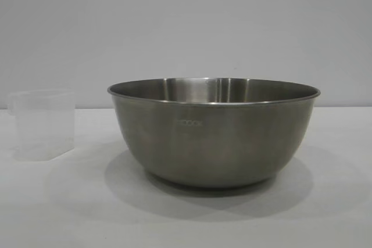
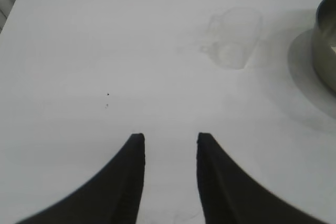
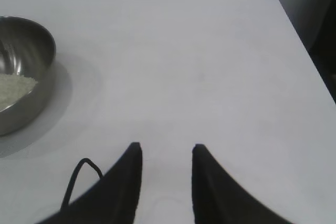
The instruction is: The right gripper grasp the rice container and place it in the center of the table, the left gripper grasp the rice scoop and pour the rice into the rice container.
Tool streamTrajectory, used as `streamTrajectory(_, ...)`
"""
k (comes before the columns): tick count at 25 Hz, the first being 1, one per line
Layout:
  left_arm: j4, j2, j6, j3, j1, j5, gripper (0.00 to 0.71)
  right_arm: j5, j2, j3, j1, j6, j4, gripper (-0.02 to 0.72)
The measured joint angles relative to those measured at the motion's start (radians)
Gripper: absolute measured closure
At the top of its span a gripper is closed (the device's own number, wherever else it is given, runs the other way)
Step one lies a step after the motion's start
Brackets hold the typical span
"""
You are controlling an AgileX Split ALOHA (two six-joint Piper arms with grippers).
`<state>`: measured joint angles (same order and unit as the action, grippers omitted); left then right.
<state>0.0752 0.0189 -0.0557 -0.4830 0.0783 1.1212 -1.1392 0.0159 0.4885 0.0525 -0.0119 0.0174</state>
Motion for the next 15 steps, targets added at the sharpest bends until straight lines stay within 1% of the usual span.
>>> streamTrajectory(6, 0.0, 0.0, 0.0, 0.0, 0.0, 0.0, 0.518, 0.0, 0.0, 0.0, -0.042, 0.0, 0.0, 0.476)
streamTrajectory(15, 0.0, 0.0, 0.0, 0.0, 0.0, 0.0, 0.518, 0.0, 0.0, 0.0, -0.044, 0.0, 0.0, 0.476)
